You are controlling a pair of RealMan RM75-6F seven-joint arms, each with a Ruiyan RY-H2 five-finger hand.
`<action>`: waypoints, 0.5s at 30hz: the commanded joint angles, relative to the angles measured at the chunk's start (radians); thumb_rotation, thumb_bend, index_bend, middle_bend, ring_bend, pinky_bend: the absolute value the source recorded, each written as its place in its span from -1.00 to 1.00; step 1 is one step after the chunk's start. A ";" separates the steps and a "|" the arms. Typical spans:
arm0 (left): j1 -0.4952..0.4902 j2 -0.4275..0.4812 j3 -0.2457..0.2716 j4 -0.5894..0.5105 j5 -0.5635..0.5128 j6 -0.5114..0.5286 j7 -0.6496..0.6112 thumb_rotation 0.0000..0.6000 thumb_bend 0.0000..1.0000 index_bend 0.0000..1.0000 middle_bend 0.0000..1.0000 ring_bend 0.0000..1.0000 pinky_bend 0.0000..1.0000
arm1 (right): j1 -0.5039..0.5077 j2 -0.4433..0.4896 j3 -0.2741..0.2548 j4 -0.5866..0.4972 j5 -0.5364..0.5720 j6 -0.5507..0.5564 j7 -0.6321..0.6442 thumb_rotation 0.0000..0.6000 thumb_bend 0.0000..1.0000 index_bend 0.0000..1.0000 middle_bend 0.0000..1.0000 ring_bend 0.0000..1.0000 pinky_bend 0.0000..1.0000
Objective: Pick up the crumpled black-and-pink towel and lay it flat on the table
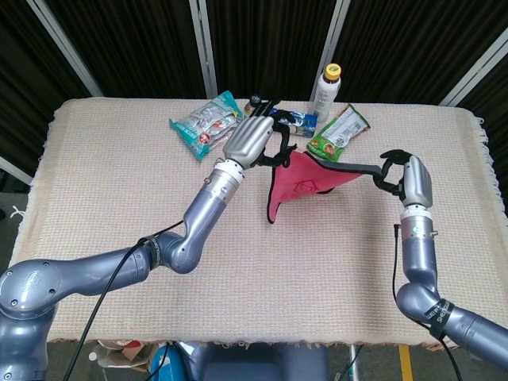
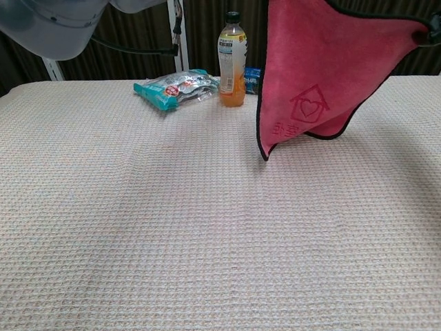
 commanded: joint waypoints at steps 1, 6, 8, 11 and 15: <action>0.024 -0.017 -0.005 0.025 0.027 0.015 -0.048 1.00 0.04 0.24 -0.48 -1.00 -0.89 | 0.030 -0.009 0.006 0.001 0.014 0.011 -0.033 1.00 0.66 0.74 -0.26 -0.54 -0.74; 0.052 -0.024 -0.006 0.060 0.067 0.023 -0.105 1.00 0.04 0.24 -0.48 -1.00 -0.89 | 0.046 -0.020 -0.003 -0.020 0.009 0.045 -0.065 1.00 0.66 0.74 -0.25 -0.53 -0.74; 0.062 -0.022 -0.009 0.077 0.084 0.022 -0.127 1.00 0.04 0.25 -0.48 -1.00 -0.89 | 0.058 -0.025 -0.002 -0.025 0.005 0.062 -0.079 1.00 0.66 0.74 -0.25 -0.53 -0.74; 0.071 -0.016 -0.016 0.099 0.101 0.018 -0.152 1.00 0.04 0.25 -0.47 -1.00 -0.89 | 0.075 -0.035 0.000 -0.027 0.004 0.082 -0.099 1.00 0.66 0.74 -0.25 -0.53 -0.74; 0.073 -0.014 -0.026 0.136 0.115 0.002 -0.179 1.00 0.04 0.25 -0.47 -1.00 -0.89 | 0.095 -0.051 0.002 -0.023 0.002 0.106 -0.123 1.00 0.66 0.74 -0.25 -0.53 -0.74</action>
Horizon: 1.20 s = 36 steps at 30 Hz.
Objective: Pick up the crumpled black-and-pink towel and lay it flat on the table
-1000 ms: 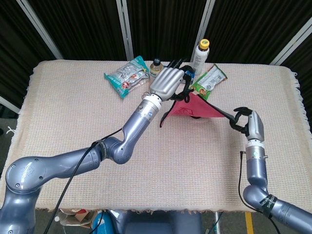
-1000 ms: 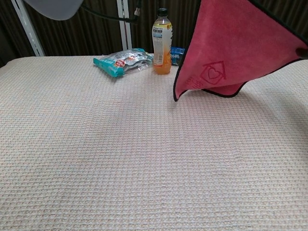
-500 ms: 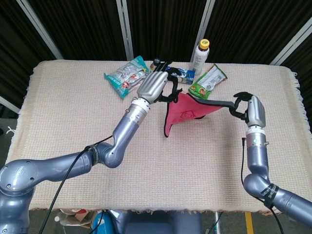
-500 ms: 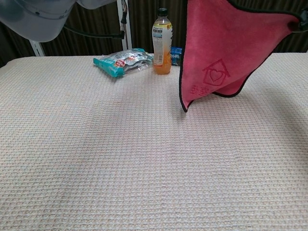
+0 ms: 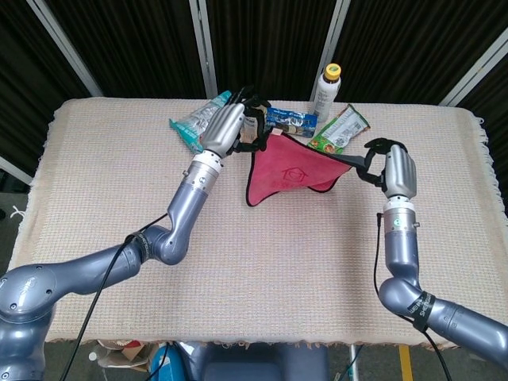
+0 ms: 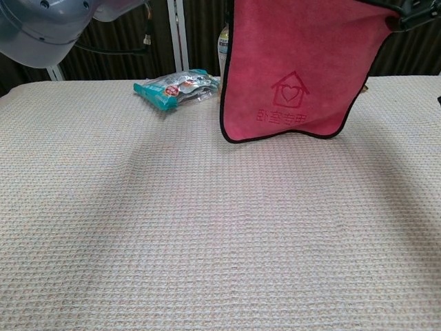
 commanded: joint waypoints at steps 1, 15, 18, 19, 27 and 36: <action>0.003 0.002 -0.009 0.025 0.011 -0.012 -0.021 1.00 0.04 0.25 -0.47 -1.00 -0.89 | 0.016 -0.013 0.002 0.007 -0.002 0.016 -0.017 1.00 0.66 0.74 -0.25 -0.53 -0.74; 0.013 -0.030 -0.011 0.127 0.040 -0.044 -0.083 1.00 0.04 0.26 -0.46 -1.00 -0.89 | 0.068 -0.080 0.003 0.107 0.026 0.012 -0.036 1.00 0.66 0.74 -0.25 -0.53 -0.73; 0.027 -0.030 -0.006 0.123 0.052 -0.047 -0.104 1.00 0.04 0.26 -0.46 -1.00 -0.89 | 0.069 -0.086 -0.005 0.109 0.011 0.014 -0.032 1.00 0.66 0.74 -0.25 -0.53 -0.73; 0.033 -0.029 -0.004 0.117 0.057 -0.044 -0.110 1.00 0.04 0.26 -0.46 -1.00 -0.89 | 0.067 -0.087 -0.009 0.107 0.006 0.016 -0.031 1.00 0.66 0.74 -0.25 -0.53 -0.73; 0.114 -0.014 0.028 -0.008 0.092 -0.007 -0.157 1.00 0.05 0.26 -0.47 -1.00 -0.89 | 0.014 -0.071 -0.070 0.024 -0.061 0.055 -0.022 1.00 0.66 0.74 -0.25 -0.53 -0.73; 0.254 0.035 0.093 -0.242 0.127 0.083 -0.176 1.00 0.05 0.27 -0.47 -1.00 -0.89 | -0.091 -0.037 -0.174 -0.110 -0.142 0.136 -0.024 1.00 0.66 0.74 -0.25 -0.53 -0.73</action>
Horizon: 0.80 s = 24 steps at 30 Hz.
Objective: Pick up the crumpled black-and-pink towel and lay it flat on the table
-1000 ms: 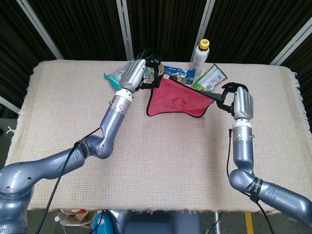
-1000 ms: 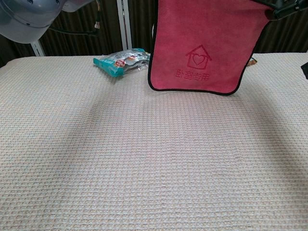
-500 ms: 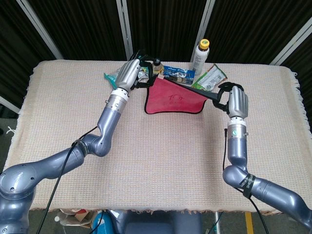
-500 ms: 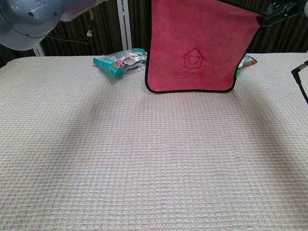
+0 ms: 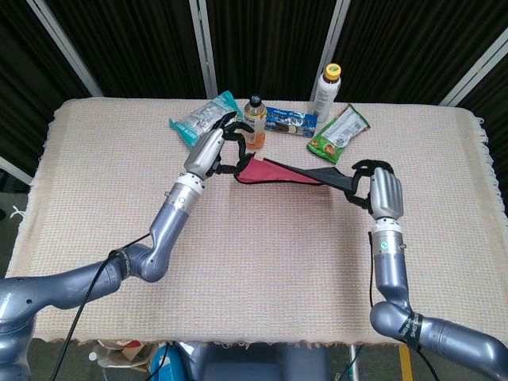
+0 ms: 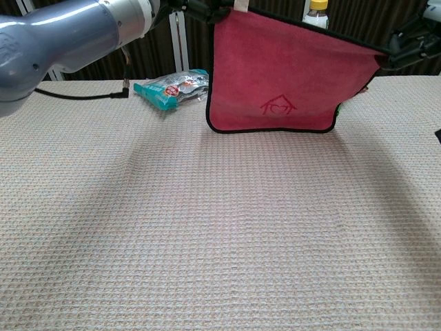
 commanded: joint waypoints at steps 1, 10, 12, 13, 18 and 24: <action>0.076 0.032 0.042 -0.111 0.021 0.050 -0.012 1.00 0.05 0.27 -0.46 -1.00 -0.89 | -0.047 0.018 -0.047 -0.053 -0.032 0.033 0.002 1.00 0.66 0.74 -0.25 -0.53 -0.73; 0.213 0.087 0.150 -0.311 0.088 0.129 -0.001 1.00 0.05 0.27 -0.46 -1.00 -0.89 | -0.146 0.036 -0.170 -0.154 -0.136 0.085 0.010 1.00 0.66 0.74 -0.25 -0.53 -0.73; 0.238 0.090 0.174 -0.340 0.099 0.141 0.000 1.00 0.05 0.27 -0.46 -1.00 -0.89 | -0.164 0.033 -0.198 -0.169 -0.163 0.093 0.010 1.00 0.66 0.74 -0.25 -0.53 -0.73; 0.253 0.092 0.189 -0.357 0.108 0.148 0.002 1.00 0.05 0.27 -0.46 -1.00 -0.89 | -0.173 0.029 -0.215 -0.177 -0.180 0.096 0.009 1.00 0.66 0.74 -0.25 -0.53 -0.73; 0.306 0.095 0.248 -0.406 0.150 0.174 0.006 1.00 0.05 0.27 -0.46 -1.00 -0.89 | -0.208 0.005 -0.274 -0.189 -0.243 0.112 0.006 1.00 0.66 0.74 -0.25 -0.53 -0.73; 0.358 0.086 0.303 -0.427 0.201 0.196 0.000 1.00 0.05 0.27 -0.46 -1.00 -0.89 | -0.246 -0.025 -0.332 -0.178 -0.298 0.119 0.004 1.00 0.66 0.74 -0.25 -0.53 -0.73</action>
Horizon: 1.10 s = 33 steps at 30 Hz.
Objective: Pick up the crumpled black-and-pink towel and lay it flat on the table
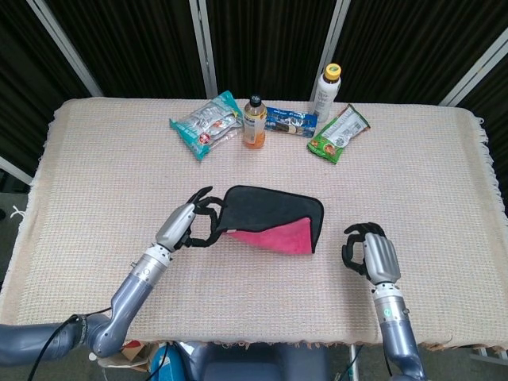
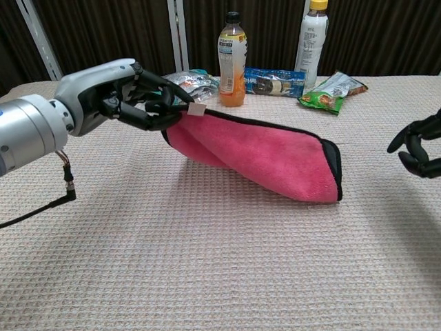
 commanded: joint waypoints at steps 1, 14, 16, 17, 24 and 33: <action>0.025 -0.005 0.024 -0.011 0.026 0.014 -0.005 1.00 0.04 0.27 -0.46 -1.00 -0.89 | -0.023 -0.017 -0.029 0.008 -0.026 0.005 -0.001 1.00 0.66 0.74 -0.25 -0.53 -0.73; 0.105 0.008 0.080 -0.036 0.103 0.039 -0.025 1.00 0.05 0.27 -0.46 -1.00 -0.89 | -0.080 -0.033 -0.077 0.013 -0.112 0.015 -0.003 1.00 0.66 0.74 -0.25 -0.53 -0.73; 0.115 0.014 0.091 -0.036 0.122 0.037 -0.032 1.00 0.05 0.27 -0.46 -1.00 -0.89 | -0.088 -0.032 -0.081 0.007 -0.127 0.018 -0.004 1.00 0.66 0.70 -0.25 -0.54 -0.73; 0.118 0.016 0.096 -0.035 0.129 0.035 -0.034 1.00 0.05 0.27 -0.46 -1.00 -0.89 | -0.090 -0.032 -0.082 0.005 -0.131 0.019 -0.005 1.00 0.66 0.60 -0.25 -0.57 -0.73; 0.141 0.031 0.142 -0.020 0.183 0.005 -0.064 1.00 0.05 0.26 -0.46 -1.00 -0.90 | -0.111 -0.011 -0.090 -0.014 -0.132 0.002 -0.009 1.00 0.66 -0.27 -0.51 -0.83 -0.77; 0.146 0.077 0.203 -0.044 0.253 -0.064 -0.115 1.00 -0.07 0.11 -0.50 -1.00 -0.90 | -0.143 0.010 -0.088 -0.012 -0.163 0.003 0.053 1.00 0.65 -0.46 -0.56 -0.86 -0.78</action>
